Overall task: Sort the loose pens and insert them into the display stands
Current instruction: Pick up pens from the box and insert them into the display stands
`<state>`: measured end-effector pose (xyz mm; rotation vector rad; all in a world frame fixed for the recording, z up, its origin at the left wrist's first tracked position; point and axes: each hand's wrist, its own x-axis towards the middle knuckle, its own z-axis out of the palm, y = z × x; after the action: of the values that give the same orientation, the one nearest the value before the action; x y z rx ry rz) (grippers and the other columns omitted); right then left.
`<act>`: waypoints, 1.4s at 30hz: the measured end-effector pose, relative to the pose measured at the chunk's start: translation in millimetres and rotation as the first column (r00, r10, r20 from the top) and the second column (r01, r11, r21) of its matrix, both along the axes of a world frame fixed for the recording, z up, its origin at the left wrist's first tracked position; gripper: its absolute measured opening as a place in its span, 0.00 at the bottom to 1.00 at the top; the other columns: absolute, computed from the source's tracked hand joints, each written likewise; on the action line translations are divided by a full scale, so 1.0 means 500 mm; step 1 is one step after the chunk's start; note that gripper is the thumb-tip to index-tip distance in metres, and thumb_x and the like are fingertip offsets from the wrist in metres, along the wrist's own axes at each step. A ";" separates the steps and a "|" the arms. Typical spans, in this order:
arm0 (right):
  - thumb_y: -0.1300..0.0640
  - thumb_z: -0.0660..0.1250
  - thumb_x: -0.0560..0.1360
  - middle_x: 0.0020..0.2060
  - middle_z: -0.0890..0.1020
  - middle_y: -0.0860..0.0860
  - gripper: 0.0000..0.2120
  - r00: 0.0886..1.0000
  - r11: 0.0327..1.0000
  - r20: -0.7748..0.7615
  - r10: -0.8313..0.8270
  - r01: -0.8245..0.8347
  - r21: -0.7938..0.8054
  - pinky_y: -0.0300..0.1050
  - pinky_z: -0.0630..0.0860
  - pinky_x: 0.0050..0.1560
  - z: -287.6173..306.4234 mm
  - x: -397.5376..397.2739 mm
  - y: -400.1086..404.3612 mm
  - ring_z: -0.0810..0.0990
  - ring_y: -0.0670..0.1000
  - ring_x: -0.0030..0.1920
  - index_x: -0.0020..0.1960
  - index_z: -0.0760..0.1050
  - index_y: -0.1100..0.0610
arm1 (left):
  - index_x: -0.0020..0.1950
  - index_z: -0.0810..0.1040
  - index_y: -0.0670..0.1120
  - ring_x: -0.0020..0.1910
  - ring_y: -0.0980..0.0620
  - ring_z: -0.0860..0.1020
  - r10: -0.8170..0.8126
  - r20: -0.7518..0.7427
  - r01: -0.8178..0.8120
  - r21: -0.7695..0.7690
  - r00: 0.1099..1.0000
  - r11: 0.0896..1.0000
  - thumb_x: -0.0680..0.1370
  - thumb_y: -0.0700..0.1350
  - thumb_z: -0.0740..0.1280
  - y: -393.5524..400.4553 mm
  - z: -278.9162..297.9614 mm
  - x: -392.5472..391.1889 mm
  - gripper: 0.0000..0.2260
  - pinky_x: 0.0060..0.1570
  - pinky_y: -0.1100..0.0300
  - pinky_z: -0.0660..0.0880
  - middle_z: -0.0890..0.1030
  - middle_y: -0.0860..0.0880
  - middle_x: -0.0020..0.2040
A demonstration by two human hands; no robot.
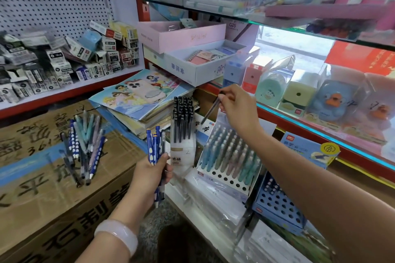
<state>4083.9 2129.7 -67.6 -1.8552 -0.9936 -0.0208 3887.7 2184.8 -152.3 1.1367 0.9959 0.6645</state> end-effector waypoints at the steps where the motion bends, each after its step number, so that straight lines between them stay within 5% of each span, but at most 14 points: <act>1: 0.59 0.64 0.77 0.44 0.83 0.53 0.07 0.998 1.000 0.055 0.001 0.000 -0.016 0.47 0.79 0.51 -0.009 0.001 0.017 0.81 0.50 0.43 0.54 0.76 0.59 | 0.46 0.73 0.42 0.22 0.54 0.71 0.011 0.006 -0.011 -0.008 1.000 1.000 0.80 0.40 0.61 0.005 -0.003 -0.004 0.04 0.24 0.63 0.68 0.73 0.44 0.31; 22: 0.55 0.60 0.79 0.46 0.83 0.59 0.10 0.936 0.958 0.318 0.152 -0.060 -0.280 0.55 0.77 0.47 -0.131 -0.023 0.157 0.80 0.60 0.47 0.57 0.73 0.58 | 0.48 0.75 0.44 0.30 0.51 0.71 0.090 -0.043 -0.091 -0.018 0.995 0.996 0.81 0.39 0.57 0.041 -0.025 -0.062 0.08 0.30 0.61 0.69 0.76 0.44 0.34; 42: 0.56 0.61 0.79 0.44 0.83 0.58 0.09 0.960 0.976 0.259 0.108 -0.054 -0.210 0.55 0.76 0.48 -0.134 -0.023 0.151 0.80 0.59 0.45 0.57 0.75 0.58 | 0.49 0.75 0.45 0.31 0.52 0.72 0.072 -0.063 -0.073 -0.006 0.995 0.997 0.81 0.39 0.57 0.035 -0.016 -0.062 0.08 0.31 0.62 0.70 0.76 0.45 0.34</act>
<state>4072.4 2205.3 -134.6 -2.0308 -1.3006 -0.1304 3856.6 2202.3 -160.2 1.1238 1.0966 0.6854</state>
